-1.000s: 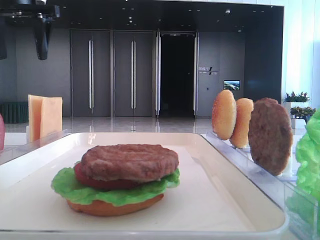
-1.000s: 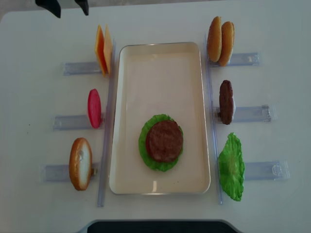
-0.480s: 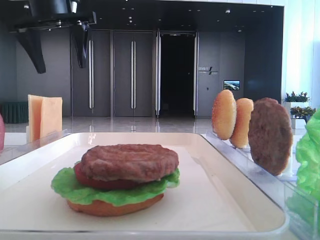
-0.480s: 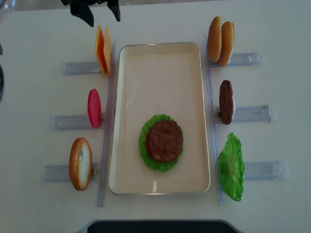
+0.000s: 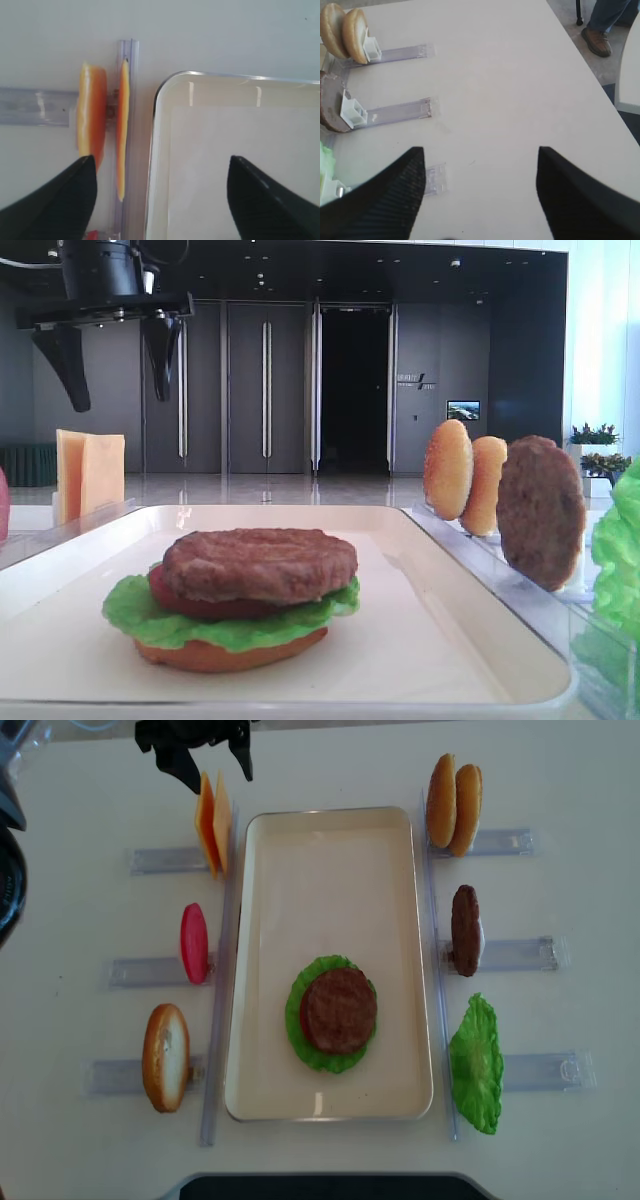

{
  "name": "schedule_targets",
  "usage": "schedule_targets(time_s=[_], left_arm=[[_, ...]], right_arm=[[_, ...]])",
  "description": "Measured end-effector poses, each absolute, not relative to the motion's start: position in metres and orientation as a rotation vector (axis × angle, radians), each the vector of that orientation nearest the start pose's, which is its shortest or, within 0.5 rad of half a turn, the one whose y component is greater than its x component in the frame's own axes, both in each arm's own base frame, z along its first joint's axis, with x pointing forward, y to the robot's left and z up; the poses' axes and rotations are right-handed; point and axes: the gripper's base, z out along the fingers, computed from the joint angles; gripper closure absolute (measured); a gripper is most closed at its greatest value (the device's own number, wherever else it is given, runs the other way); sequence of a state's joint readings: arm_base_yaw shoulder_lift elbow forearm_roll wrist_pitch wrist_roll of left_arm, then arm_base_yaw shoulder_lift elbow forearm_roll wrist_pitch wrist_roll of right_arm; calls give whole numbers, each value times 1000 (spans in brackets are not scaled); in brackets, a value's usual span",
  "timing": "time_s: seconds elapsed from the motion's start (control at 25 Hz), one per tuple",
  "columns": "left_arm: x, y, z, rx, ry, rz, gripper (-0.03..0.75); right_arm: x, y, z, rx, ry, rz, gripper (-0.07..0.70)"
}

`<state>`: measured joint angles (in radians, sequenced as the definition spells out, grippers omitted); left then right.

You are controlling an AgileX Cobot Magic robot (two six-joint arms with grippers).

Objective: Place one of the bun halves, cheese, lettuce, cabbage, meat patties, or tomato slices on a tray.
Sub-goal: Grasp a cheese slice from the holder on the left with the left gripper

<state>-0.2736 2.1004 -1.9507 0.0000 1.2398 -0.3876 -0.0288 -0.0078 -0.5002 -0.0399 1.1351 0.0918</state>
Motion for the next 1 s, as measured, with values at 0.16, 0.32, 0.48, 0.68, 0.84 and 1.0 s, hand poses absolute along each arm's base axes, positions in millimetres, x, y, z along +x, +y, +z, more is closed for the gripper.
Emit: schedule_targets(time_s=[0.16, 0.32, 0.48, 0.68, 0.84, 1.0], left_arm=[[438, -123, 255, -173, 2902, -117, 97], [440, -124, 247, -177, 2918, -110, 102], [441, -124, 244, -184, 2925, -108, 102], [443, -124, 244, -184, 2905, -117, 104], [444, -125, 244, -183, 2893, -123, 104], [446, -125, 245, -182, 2876, -130, 104]], right_arm=[[-10, -3, 271, 131, 2106, -11, 150], [-10, -3, 271, 131, 2106, -11, 150], [-10, -3, 271, 131, 2106, -11, 150], [-10, -3, 271, 131, 2106, -11, 150], [-10, -3, 271, 131, 2106, -11, 150], [-10, -3, 271, 131, 2106, -11, 150]])
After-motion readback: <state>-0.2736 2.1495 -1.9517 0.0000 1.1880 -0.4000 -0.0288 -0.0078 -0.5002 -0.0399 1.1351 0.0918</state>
